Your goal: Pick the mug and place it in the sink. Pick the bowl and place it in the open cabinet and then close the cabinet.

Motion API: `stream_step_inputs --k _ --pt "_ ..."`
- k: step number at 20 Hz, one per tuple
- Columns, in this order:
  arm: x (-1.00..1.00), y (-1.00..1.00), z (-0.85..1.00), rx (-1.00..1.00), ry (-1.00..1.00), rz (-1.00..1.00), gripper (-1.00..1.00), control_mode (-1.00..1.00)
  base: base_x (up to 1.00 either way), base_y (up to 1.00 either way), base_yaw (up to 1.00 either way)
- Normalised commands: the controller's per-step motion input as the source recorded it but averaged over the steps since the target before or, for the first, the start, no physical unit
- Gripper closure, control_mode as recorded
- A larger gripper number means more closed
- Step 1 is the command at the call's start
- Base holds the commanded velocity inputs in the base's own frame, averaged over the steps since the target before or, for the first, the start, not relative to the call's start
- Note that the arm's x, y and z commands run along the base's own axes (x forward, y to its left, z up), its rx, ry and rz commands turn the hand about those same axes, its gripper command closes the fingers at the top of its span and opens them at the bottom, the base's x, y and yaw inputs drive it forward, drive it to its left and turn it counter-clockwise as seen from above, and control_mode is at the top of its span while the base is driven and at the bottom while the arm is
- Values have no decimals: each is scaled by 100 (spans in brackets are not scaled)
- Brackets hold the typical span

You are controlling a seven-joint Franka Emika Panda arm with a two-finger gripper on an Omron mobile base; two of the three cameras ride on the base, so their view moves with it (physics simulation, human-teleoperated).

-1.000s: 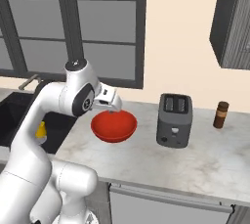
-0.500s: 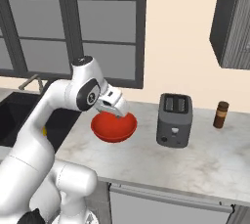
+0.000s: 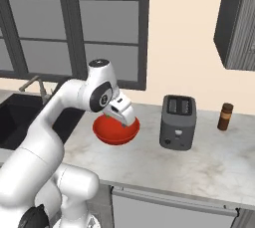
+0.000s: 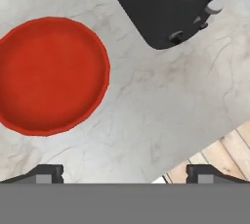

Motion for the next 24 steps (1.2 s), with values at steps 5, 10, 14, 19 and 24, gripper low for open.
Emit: stream_step_inputs --k 5,10,14,19,24 --pt "1 4 -29 1 -5 10 -100 -100 0 0 0" --pt "2 0 -25 -3 -6 6 -100 -100 0 0 0" --pt "9 0 -30 -8 -4 3 -100 -100 0 0 0" --pt "20 0 -23 -2 1 0 -100 -100 0 0 0" --pt "26 0 -28 -2 9 0 -100 -100 0 0 0"
